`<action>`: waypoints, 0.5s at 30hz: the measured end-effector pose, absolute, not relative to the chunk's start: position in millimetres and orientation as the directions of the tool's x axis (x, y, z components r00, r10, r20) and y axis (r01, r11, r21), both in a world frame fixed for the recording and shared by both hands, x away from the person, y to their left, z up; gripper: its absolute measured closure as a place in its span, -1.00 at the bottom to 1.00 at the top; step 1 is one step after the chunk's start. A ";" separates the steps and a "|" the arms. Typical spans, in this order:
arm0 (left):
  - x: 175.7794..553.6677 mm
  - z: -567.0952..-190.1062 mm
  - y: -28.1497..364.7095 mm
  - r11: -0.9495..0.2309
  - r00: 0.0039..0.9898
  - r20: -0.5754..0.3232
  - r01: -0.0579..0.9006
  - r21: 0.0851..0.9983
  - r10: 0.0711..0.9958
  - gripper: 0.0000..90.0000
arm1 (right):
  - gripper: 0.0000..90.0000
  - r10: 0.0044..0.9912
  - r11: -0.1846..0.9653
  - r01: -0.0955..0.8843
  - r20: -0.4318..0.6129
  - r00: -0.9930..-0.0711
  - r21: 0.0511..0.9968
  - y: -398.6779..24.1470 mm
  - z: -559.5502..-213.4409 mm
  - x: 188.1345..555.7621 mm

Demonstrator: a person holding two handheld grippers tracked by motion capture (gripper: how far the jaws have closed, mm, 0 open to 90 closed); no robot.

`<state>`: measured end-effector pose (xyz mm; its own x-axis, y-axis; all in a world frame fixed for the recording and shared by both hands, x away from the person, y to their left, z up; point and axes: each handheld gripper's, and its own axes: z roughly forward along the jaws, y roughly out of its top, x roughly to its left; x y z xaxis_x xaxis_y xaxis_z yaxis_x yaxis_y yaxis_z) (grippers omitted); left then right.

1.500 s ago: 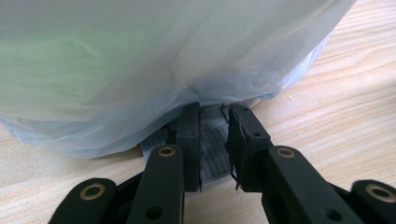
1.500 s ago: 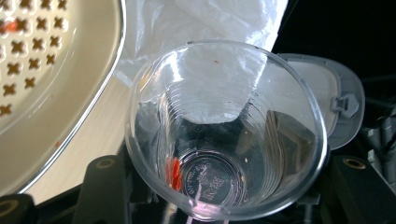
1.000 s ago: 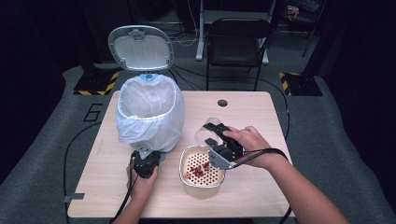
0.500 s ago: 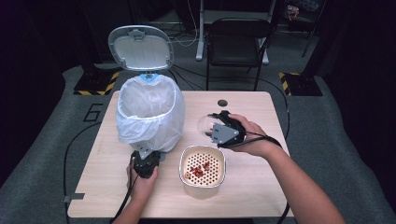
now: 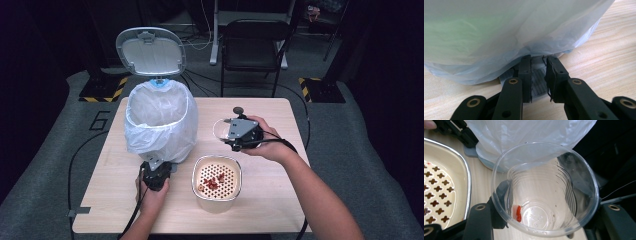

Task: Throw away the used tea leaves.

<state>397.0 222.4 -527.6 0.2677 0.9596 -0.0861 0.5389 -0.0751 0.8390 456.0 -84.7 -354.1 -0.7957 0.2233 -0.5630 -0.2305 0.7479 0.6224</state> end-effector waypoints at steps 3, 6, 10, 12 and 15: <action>397.0 -527.5 222.4 -0.074 0.268 -0.087 0.539 0.839 0.959 0.66 | -0.13 0.262 0.733 -0.156 -0.486 -0.834 0.663 -86.4 -359.8 464.7; 397.1 -527.7 222.2 -0.071 0.266 -0.090 0.538 0.840 0.960 0.66 | -0.13 0.293 0.716 -0.104 -0.432 -0.853 0.690 -86.6 -360.8 470.1; 397.0 -527.6 222.4 -0.072 0.267 -0.090 0.539 0.839 0.960 0.66 | -0.13 0.340 0.679 -0.035 -0.356 -0.871 0.734 -86.8 -356.9 476.7; 397.4 -528.3 221.7 -0.064 0.261 -0.092 0.531 0.845 0.961 0.66 | -0.12 0.354 0.666 -0.013 -0.332 -0.874 0.746 -86.9 -355.2 478.3; 397.4 -528.3 221.8 -0.064 0.261 -0.091 0.531 0.845 0.961 0.66 | -0.12 0.407 0.611 0.072 -0.235 -0.883 0.789 -88.1 -347.0 481.6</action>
<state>397.4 221.8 -528.3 0.2614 0.9609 -0.0914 0.5313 -0.0642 0.8447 481.6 -88.1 -347.0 -0.8826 0.4072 -0.2351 0.0715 0.6105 0.7888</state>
